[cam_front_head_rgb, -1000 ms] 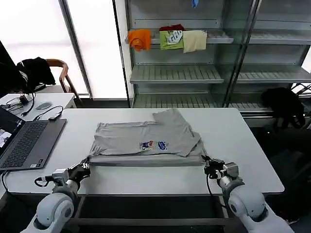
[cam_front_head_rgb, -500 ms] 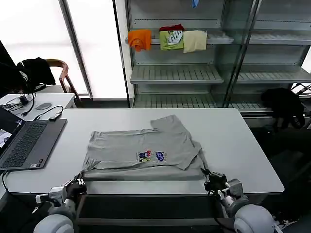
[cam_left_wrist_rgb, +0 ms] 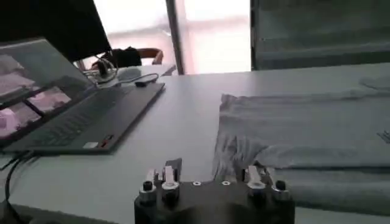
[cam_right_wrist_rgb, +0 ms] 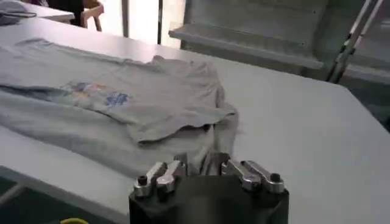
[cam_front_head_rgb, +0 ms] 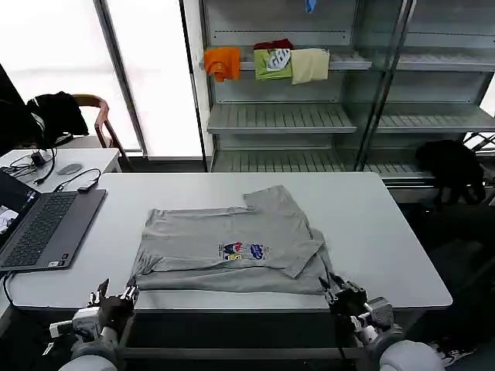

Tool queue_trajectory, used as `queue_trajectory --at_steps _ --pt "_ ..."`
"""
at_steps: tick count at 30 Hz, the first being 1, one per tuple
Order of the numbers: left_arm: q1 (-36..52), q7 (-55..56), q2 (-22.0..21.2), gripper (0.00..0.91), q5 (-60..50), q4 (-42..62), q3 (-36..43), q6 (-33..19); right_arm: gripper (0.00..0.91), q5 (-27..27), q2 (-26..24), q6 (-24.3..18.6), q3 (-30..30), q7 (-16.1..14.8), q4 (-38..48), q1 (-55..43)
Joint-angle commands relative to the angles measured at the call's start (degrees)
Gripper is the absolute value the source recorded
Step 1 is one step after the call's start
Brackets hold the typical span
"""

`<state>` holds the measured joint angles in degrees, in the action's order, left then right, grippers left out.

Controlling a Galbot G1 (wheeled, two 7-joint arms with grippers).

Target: Fold and organize the clothes.

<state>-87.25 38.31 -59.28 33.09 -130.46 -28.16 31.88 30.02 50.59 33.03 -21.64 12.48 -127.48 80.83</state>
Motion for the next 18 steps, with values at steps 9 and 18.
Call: queue_trajectory --at_steps 9,18 --pt "17.31 -18.24 3.08 0.907 2.08 9.12 0.50 -8.67 0.907 -1.92 3.33 -6.61 -1.38 -5.24 12.95 -22.53" --pt "31.81 -24.44 3.00 0.907 5.53 22.98 6.03 -8.28 0.907 0.03 10.13 -9.92 10.65 -8.96 36.11 -47.11"
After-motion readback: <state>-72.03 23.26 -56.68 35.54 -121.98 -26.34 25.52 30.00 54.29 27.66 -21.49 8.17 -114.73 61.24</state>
